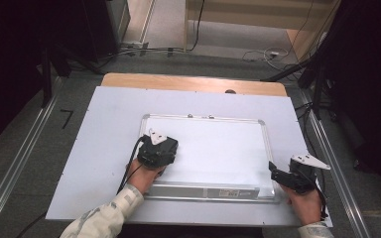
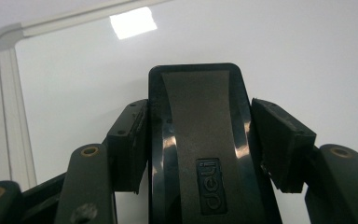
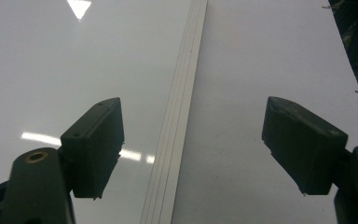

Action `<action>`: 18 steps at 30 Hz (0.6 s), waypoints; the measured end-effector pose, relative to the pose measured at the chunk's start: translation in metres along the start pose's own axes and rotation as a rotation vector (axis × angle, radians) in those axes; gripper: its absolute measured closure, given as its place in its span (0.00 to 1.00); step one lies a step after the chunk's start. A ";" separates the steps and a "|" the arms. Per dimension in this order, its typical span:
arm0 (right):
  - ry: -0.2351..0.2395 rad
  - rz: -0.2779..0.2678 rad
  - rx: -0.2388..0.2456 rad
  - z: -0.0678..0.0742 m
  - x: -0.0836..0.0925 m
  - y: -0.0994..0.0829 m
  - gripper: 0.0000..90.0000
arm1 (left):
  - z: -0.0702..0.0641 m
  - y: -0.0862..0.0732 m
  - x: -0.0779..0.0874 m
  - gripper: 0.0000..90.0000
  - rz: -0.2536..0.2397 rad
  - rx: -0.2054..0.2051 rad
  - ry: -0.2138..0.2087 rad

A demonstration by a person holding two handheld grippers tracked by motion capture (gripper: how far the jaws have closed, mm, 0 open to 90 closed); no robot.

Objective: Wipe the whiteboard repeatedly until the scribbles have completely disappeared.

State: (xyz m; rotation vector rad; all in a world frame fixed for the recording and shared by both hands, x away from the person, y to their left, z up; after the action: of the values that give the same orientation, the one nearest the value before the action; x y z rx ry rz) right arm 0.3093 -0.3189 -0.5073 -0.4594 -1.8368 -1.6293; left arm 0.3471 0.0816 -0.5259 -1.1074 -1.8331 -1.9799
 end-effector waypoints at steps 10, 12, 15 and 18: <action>0.000 0.000 0.000 0.000 0.000 -0.001 0.22 | 0.036 0.027 -0.026 0.44 -0.015 0.067 0.077; 0.000 0.001 -0.001 0.000 0.000 -0.001 0.22 | 0.041 0.030 -0.029 0.44 -0.014 0.076 0.088; 0.000 -0.001 -0.004 -0.002 0.000 -0.001 0.22 | 0.046 0.031 -0.031 0.44 -0.022 0.087 0.093; -0.001 -0.001 -0.007 -0.003 0.001 -0.001 0.22 | 0.048 0.031 -0.030 0.44 -0.020 0.088 0.096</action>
State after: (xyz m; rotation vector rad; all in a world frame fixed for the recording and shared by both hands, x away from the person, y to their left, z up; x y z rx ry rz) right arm 0.3085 -0.3217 -0.5077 -0.4628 -1.8326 -1.6368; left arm 0.4046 0.1107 -0.5250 -0.9551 -1.8688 -1.9074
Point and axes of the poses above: each handheld gripper's, and its own axes: x roughly backward along the jaws, y roughly out of its top, z roughly to its left, the point moved 5 cm from there along -x, roughly forward along the jaws, and after that the axes turned 1 degree about x, right-handed, at the moved point
